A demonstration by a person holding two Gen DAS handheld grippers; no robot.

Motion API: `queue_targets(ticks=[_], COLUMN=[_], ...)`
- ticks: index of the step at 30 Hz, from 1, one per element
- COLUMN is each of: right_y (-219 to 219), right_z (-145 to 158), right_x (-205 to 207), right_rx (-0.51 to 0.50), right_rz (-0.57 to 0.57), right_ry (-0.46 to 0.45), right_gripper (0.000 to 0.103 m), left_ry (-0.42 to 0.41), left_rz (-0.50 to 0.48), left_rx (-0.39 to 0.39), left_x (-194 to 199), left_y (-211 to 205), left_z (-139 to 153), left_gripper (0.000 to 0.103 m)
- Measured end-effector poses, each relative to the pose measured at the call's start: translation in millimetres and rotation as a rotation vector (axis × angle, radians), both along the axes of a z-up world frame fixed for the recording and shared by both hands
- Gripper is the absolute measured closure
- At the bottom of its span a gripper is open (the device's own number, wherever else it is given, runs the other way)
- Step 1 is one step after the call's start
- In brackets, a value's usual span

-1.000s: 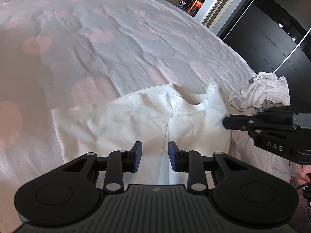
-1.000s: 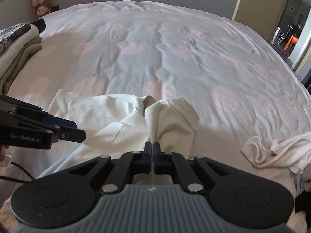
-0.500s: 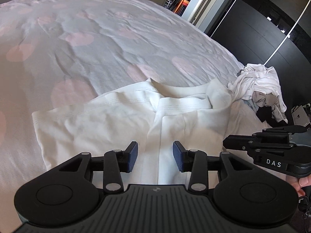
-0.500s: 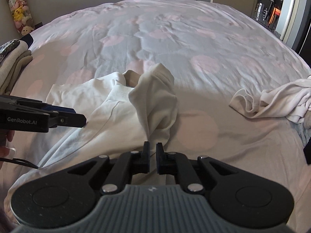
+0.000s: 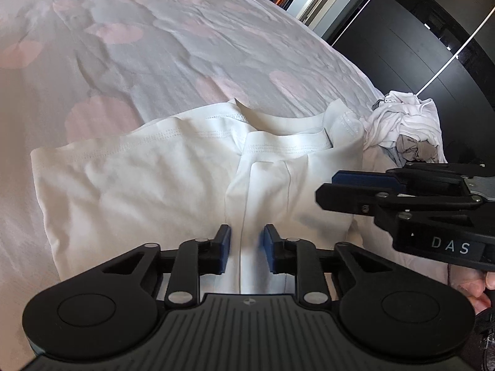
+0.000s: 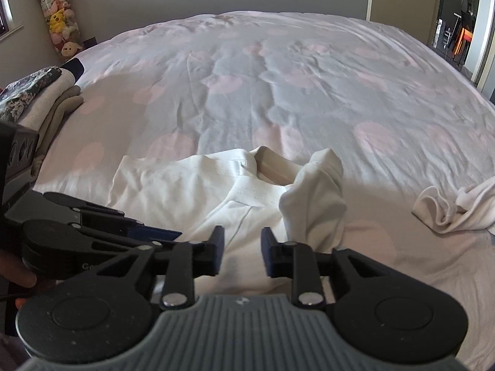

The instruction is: Fold clothes

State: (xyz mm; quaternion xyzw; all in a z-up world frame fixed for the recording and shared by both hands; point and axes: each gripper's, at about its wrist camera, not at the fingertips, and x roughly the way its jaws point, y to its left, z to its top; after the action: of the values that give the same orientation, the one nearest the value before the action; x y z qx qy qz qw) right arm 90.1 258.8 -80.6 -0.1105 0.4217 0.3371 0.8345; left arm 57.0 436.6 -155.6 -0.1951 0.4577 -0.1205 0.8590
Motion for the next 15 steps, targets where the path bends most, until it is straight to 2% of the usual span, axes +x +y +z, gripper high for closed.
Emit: queue_targets(ticks=[1, 3, 12, 15], right_y=[1.9, 5.9, -2.5, -12.7], right_z=[-0.8, -2.7, -0.7, -6.0], right_x=[3.8, 11.2, 25.9, 22.6], right_rx=[0.013, 0.033, 0.116, 0.098], right_rz=[-0.005, -0.018, -0.081, -0.115], right_ry=[0.024, 0.068, 0.215, 0.220], right_gripper=[0.061, 0.061, 0.061, 0.064], left_ry=[-0.005, -0.024, -0.184, -0.213], left_rz=[-0.002, -0.013, -0.193, -0.269], left_rx=[0.004, 0.000, -0.079, -0.079], left_x=[-0.1, -0.9, -9.9, -13.4], left_y=[-0.8, -2.2, -20.3, -34.0], left_z=[0.3, 2.2, 17.9, 20.5], left_gripper=[0.089, 0.098, 0.099, 0.099])
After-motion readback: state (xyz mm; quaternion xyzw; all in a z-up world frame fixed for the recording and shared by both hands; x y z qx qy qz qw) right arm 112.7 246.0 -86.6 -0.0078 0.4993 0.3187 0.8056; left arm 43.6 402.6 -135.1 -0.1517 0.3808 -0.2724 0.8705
